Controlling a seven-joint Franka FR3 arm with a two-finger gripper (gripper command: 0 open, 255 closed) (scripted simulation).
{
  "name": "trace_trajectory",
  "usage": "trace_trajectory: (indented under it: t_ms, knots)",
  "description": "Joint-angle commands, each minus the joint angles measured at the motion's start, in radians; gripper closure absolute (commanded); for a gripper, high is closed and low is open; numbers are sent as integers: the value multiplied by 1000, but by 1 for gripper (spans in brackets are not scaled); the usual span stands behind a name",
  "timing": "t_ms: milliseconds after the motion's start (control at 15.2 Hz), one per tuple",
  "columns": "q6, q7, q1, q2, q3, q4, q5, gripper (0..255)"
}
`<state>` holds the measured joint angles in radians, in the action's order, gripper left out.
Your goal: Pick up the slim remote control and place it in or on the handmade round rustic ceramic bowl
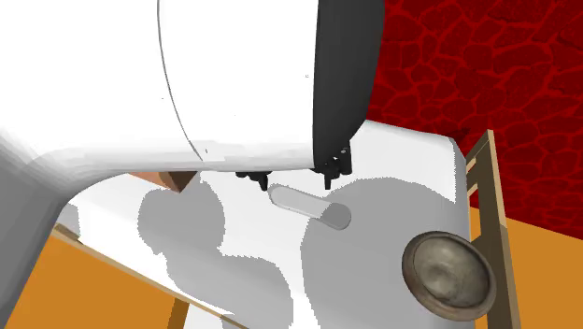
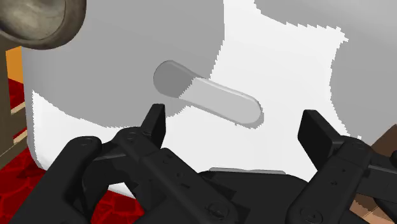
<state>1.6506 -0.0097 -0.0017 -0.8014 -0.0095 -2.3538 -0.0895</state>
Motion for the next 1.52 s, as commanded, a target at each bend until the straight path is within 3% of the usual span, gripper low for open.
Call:
trace_trajectory:
  t_ms: [0, 792, 1320, 1452]
  knots:
    - [0, 0, 0, 0, 0, 0, 0, 0]
    - [373, -685, 169, 252, -275, -147, -105, 0]
    - [610, -1164, 301, 544, -424, -128, -70, 0]
    - [641, -1203, 310, 577, -433, -131, -58, 0]
